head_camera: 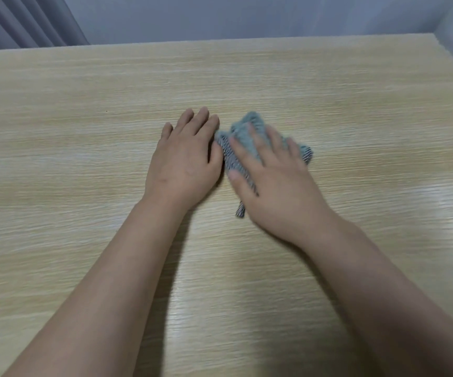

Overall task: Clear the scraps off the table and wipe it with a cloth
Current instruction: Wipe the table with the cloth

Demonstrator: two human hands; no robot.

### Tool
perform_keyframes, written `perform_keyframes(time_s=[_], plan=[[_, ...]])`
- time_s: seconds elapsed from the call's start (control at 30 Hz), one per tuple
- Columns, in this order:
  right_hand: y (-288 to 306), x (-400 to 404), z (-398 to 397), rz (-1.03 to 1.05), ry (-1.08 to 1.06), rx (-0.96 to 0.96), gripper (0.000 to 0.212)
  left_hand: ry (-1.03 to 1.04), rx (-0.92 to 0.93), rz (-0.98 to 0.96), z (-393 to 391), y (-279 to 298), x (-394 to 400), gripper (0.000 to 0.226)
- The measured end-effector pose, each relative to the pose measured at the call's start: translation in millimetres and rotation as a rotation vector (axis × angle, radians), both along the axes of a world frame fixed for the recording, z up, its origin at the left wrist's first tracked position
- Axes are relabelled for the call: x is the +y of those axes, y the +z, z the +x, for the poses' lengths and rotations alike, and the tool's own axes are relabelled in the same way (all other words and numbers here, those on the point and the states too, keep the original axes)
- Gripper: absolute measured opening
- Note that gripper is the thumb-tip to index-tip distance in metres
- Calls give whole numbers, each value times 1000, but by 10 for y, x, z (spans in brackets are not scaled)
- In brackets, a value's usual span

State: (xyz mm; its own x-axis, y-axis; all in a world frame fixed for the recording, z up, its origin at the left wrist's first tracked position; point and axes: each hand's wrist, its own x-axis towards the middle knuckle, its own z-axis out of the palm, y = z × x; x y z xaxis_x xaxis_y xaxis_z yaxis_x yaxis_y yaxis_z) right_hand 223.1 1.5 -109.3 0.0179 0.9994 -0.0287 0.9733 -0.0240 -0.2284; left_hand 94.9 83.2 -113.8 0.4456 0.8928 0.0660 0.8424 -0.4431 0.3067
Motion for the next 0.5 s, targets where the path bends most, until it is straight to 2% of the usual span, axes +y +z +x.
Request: perform_keyframes(time_s=[0.13,0.27,0.37,0.43,0.5], plan=[[16,-14,265,-18,77,-7,54,2,8,-7,2,12,-16,48],[15,114,910,-118,-220,-64,55,3,7,-13,14,40,-42,48],[14,61,945,-136,-347,-56,56,6,13,-20,7,41,-53,48],[10,-37,663,-102,-256,-35,57,6,11,-22,8,35,-53,48],[6,-240,276,-11,-51,-5,59,3,9,-17,14,31,-49,47]])
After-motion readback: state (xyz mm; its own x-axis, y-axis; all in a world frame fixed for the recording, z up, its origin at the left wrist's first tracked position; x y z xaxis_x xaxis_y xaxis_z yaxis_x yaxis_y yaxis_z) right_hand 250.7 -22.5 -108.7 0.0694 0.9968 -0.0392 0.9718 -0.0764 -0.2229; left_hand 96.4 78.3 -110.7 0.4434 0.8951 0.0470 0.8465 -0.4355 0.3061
